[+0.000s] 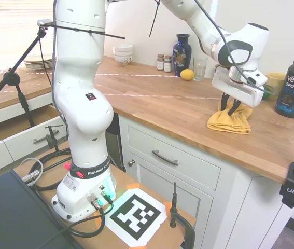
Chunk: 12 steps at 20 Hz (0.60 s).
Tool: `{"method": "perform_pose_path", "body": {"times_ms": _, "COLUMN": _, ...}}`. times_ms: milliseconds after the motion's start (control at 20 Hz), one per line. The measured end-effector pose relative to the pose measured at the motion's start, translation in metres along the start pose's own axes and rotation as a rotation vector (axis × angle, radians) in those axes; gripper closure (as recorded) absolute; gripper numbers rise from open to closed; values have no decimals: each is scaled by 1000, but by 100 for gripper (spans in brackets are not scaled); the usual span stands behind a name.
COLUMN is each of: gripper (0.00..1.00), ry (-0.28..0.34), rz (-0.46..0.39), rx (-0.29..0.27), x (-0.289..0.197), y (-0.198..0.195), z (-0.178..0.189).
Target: Wipe the counter
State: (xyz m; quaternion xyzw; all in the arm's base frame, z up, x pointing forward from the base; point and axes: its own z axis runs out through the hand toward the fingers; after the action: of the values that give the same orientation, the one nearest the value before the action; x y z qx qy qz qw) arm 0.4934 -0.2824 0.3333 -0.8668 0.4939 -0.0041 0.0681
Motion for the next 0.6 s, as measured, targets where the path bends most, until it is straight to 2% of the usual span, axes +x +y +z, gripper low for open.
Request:
{"method": "perform_pose_path", "body": {"times_ms": 400, "gripper": 0, "ry": -1, "rz": -1, "rx": 2, "x": -1, "y": 0, "z": -2}}
{"method": "perform_pose_path", "body": {"times_ms": 600, "gripper": 0, "ry": 18, "rz": -6, "rx": 20, "x": -2, "y": -2, "z": -18}}
